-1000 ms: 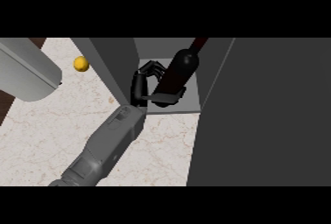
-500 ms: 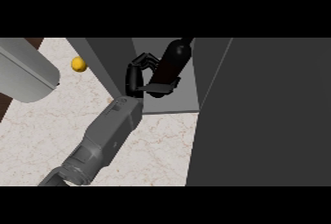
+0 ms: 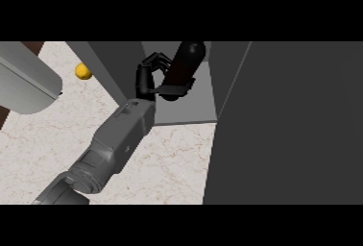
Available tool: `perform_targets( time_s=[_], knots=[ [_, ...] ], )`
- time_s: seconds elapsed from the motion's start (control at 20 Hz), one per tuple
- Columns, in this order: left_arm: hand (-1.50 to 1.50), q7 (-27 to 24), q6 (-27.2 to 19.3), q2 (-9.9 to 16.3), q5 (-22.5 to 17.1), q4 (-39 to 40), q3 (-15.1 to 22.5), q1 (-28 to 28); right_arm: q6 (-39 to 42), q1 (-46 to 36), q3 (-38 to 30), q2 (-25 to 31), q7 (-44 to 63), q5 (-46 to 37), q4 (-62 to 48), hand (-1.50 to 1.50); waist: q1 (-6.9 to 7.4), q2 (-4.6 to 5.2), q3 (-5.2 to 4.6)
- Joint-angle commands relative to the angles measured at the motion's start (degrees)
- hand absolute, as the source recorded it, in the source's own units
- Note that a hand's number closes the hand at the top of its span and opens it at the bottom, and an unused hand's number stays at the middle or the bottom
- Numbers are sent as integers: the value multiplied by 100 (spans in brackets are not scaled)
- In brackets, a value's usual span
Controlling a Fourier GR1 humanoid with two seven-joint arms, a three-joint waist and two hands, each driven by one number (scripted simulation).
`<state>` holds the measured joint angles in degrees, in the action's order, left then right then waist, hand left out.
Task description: Pick up the wine, place it into the cabinet and close the cabinet
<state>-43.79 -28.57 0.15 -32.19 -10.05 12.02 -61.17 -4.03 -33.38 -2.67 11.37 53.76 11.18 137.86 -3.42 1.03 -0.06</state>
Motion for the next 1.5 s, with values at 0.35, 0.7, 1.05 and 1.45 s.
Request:
perform_targets(
  time_s=[0.35, 0.7, 1.05, 1.45],
  knots=[
    [150, 212, -307, 214, 211, 683, -38, -422, 74, 197, -62, -84, -119, 290, 341, -150, -190, 87, 4],
    [150, 279, -815, 54, 255, 952, -53, -309, 9, -370, 7, -11, 24, 193, 109, -150, -217, 105, -8],
    [150, 210, 208, 42, -224, 588, -559, -36, -4, -220, 42, -140, -46, 190, 70, -150, -206, 130, -14],
    [150, 284, 804, -14, -582, 521, -882, 222, 65, -164, 114, -195, -64, 264, 69, -150, -366, 130, -12]
  ],
)
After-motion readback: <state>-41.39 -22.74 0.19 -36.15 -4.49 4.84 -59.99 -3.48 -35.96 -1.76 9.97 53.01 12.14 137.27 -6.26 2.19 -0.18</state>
